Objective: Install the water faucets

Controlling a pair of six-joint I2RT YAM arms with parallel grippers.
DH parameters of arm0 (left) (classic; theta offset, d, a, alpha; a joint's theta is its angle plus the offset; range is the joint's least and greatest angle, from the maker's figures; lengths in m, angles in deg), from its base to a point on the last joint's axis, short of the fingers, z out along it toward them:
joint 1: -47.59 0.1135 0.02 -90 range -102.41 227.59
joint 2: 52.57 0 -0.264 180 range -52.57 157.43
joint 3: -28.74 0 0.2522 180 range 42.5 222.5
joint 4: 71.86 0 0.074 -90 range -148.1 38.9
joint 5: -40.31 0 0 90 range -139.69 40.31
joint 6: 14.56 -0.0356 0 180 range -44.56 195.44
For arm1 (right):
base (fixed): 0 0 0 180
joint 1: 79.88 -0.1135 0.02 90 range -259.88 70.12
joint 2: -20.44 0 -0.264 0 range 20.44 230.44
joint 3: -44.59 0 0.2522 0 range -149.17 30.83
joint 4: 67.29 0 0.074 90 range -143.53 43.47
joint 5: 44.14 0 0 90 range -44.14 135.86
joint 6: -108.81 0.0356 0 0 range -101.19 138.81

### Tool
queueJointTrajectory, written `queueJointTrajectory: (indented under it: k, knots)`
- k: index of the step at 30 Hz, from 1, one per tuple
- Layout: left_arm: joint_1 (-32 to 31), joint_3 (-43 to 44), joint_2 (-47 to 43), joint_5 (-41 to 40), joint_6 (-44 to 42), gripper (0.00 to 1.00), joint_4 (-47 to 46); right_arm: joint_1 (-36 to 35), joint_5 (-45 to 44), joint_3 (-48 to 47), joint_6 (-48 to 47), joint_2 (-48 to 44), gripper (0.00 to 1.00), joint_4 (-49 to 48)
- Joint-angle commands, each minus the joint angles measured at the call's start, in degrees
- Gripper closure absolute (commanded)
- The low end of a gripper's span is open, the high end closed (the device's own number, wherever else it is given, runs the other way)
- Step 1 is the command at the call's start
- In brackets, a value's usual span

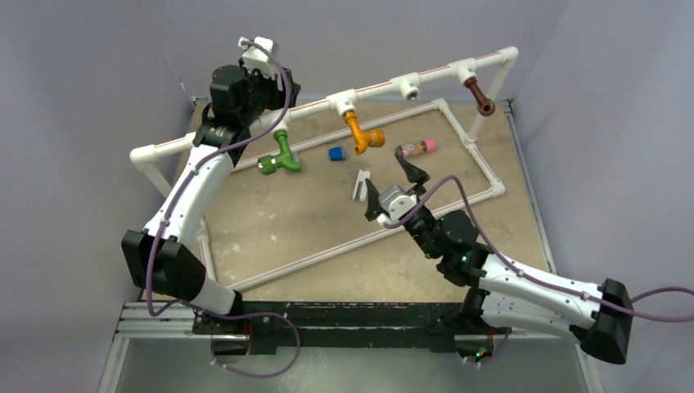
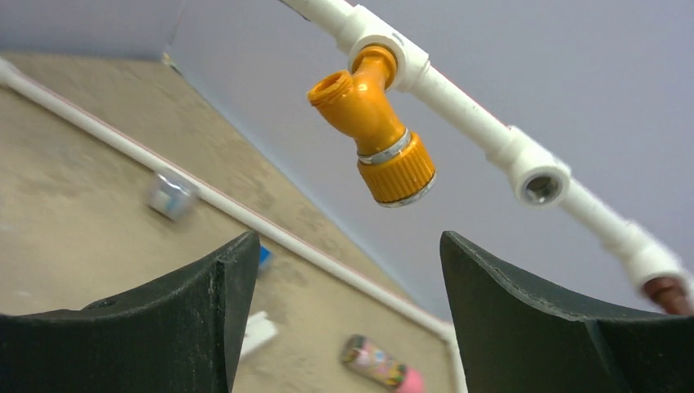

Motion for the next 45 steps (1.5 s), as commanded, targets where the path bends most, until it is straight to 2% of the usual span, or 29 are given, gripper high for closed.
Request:
queueJointTrajectory:
  k: [1, 6, 15, 22, 25, 27, 30, 32, 33, 35, 40, 45]
  knots:
    - [-1.23, -3.87, 4.29, 1.17, -0.74, 0.35, 8.73, 0.12, -0.18, 0.25, -25.33, 3.21, 0.17, -9.24]
    - [-1.23, -3.86, 4.29, 1.14, -0.83, 0.35, 8.78, -0.04, -0.81, -0.69, -37.53, 8.99, 0.16, -20.28]
    - [-1.23, -3.86, 4.29, 0.88, -0.99, 0.35, 8.74, -0.46, -3.14, -7.49, -44.89, 20.21, 0.16, -28.92]
    - [-1.23, -3.87, 4.29, 0.87, -1.0, 0.35, 8.8, 0.66, -2.14, -12.02, -43.89, 24.84, 0.22, -29.3]
    - [-1.19, -3.86, 4.29, 0.86, -1.0, 0.35, 8.89, 1.63, -0.89, -13.62, -40.55, 25.97, 0.3, -27.51]
    - [-1.23, -3.86, 4.21, 0.85, -1.0, 0.35, 8.84, 1.86, -1.28, -14.85, -38.82, 26.9, 0.4, -26.29]
    - [-1.23, -3.86, 4.14, 0.78, -1.09, 0.35, 8.87, 2.04, -3.06, -15.48, -36.58, 28.19, 0.63, -26.41]
    - [-1.23, -3.86, 4.11, 0.74, -1.09, 0.35, 8.82, 2.27, -3.87, -15.47, -34.84, 28.53, 0.74, -26.55]
    - [-1.23, -3.86, 4.11, 0.74, -1.09, 0.35, 8.87, 2.41, -4.53, -15.29, -33.39, 28.69, 0.85, -26.55]
    - [-1.23, -3.79, 4.16, 0.83, -1.03, 0.35, 8.88, 2.51, -5.56, -14.81, -29.24, 28.87, 1.0, -26.68]
    - [-1.23, -3.78, 4.11, 1.0, -0.92, 0.35, 8.88, 2.43, -9.38, -13.69, -15.96, 30.56, 1.0, -31.23]
    - [-1.23, -3.78, 4.11, 0.95, -0.92, 0.35, 8.88, 2.46, -11.23, -14.59, 13.15, 30.54, 1.0, -30.67]
